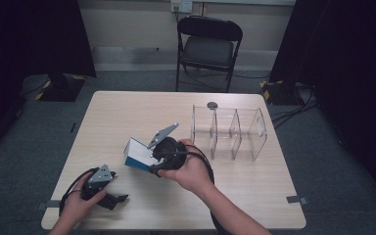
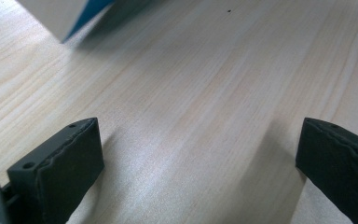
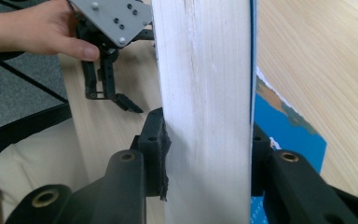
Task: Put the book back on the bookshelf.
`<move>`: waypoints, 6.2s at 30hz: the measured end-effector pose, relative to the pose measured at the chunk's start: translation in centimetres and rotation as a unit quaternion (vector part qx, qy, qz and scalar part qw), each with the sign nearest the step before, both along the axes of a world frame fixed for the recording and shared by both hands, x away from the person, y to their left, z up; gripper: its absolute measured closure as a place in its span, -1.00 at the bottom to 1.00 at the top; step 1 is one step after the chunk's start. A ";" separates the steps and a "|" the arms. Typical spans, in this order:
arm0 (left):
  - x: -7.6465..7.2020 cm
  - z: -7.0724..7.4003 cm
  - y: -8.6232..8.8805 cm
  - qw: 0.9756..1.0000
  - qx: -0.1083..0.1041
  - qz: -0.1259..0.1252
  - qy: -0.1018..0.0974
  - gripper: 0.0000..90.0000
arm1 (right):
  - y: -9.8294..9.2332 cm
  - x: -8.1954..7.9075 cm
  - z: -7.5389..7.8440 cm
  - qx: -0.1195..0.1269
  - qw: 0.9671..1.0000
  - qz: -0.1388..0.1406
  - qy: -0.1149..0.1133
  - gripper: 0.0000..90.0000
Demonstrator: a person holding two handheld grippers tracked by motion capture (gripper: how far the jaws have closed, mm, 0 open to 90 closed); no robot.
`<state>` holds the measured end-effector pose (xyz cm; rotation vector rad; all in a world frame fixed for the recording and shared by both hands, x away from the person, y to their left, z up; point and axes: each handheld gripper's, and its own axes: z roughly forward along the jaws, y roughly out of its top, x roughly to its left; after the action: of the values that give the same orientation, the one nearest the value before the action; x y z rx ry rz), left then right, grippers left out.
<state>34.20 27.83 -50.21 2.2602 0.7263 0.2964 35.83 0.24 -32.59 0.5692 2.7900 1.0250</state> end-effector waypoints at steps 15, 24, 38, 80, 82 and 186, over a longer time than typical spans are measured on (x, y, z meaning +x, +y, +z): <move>-0.1 -0.1 -0.1 1.000 -0.007 0.005 0.003 -1.00 | 0.5 0.2 1.2 -0.014 0.999 0.001 0.029 0.38; -0.1 -0.1 0.0 1.000 -0.007 0.003 0.000 -1.00 | 0.6 1.2 2.8 0.005 0.998 -0.022 0.057 0.37; -0.1 0.0 0.0 1.000 -0.002 0.003 0.001 -1.00 | 1.0 1.3 3.6 -0.008 0.996 -0.019 0.084 0.38; -0.1 -0.1 -0.1 1.000 -0.011 0.004 0.000 -1.00 | 2.6 6.2 4.8 0.003 0.999 0.047 -0.015 0.22; -0.1 -0.1 -0.1 1.000 -0.010 0.004 0.000 -1.00 | 2.6 6.2 4.8 0.004 0.999 0.047 -0.016 0.21; -0.1 -0.2 0.0 1.000 -0.010 0.002 -0.005 -1.00 | -0.1 4.1 1.7 -0.053 0.997 0.052 0.013 0.19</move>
<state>34.13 27.83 -50.40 2.2366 0.7268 0.2999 39.95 0.13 -30.85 0.4312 2.9029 0.8879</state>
